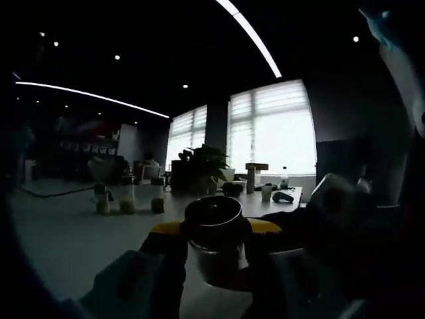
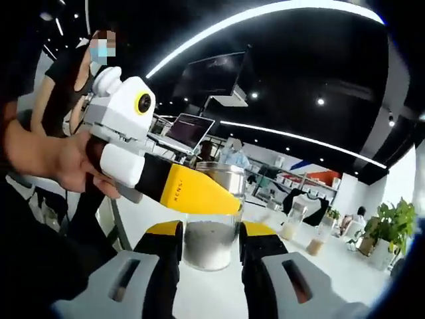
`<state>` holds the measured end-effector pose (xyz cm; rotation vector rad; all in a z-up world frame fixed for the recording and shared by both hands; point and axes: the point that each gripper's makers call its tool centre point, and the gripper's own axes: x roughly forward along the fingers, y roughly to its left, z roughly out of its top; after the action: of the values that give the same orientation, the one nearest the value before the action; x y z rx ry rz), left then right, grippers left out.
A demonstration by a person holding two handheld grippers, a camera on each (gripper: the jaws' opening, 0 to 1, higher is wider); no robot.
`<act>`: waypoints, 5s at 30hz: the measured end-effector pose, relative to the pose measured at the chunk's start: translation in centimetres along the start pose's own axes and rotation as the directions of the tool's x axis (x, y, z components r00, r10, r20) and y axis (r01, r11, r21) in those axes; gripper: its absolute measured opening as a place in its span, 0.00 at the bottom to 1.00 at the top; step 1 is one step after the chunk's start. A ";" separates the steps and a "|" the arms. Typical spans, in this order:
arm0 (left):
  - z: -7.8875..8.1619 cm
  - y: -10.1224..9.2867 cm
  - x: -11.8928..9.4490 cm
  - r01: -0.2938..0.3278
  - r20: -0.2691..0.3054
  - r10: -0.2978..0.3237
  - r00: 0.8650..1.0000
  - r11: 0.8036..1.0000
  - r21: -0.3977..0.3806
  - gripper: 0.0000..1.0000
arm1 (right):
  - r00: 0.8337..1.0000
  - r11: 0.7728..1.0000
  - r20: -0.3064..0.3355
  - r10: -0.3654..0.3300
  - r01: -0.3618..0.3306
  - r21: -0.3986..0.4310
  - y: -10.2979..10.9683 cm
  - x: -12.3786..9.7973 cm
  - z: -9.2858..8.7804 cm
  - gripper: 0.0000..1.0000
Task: Rotate the seasoning bottle until the label or dispensing opening points toward the visible target arrow and the bottle remains upright within the marked orientation range
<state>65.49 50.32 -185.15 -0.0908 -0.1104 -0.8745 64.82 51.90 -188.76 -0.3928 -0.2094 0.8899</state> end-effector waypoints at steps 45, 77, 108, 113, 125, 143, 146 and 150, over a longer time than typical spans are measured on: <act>1.4 -1.5 0.8 -0.059 0.021 0.058 0.998 0.997 0.049 0.35 | 0.984 0.931 0.001 -0.176 0.166 0.325 -1.0 0.3 0.9 0.32; 1.4 -2.9 -1.5 0.231 0.058 -0.227 0.972 0.970 -0.076 0.35 | 0.958 0.859 0.180 0.222 -0.279 0.428 2.7 -0.7 1.9 0.33; 1.5 -0.3 -0.8 0.010 0.026 -0.009 1.000 1.000 -0.026 0.36 | 0.992 0.916 0.109 0.071 -0.108 0.385 1.4 0.8 1.6 0.32; 2.2 -1.2 -1.4 0.117 0.056 -0.114 0.992 0.991 -0.062 0.36 | 0.978 0.900 0.169 0.122 -0.181 0.397 1.7 0.2 2.3 0.33; 2.7 -3.4 -2.5 0.286 0.068 -0.282 0.957 0.956 -0.057 0.37 | 0.950 0.867 0.230 0.214 -0.293 0.404 3.8 -0.3 3.7 0.33; 3.0 -1.1 -0.3 0.005 0.087 0.005 0.996 0.993 -0.114 0.35 | 0.983 0.925 0.091 -0.159 0.117 0.362 -0.5 0.2 2.6 0.33; 2.5 -0.8 -0.1 -0.035 0.066 0.044 0.997 0.990 -0.140 0.35 | 0.979 0.938 0.028 -0.203 0.186 0.293 -0.9 0.2 1.8 0.32; 2.6 -0.8 0.0 -0.079 0.072 0.089 0.993 0.988 -0.131 0.35 | 0.971 0.938 0.021 -0.240 0.226 0.264 -0.9 0.3 1.9 0.32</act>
<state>64.73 50.09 -182.52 -0.2481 -0.1216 -0.7936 65.06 52.08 -186.66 -0.0958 -0.1808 0.6825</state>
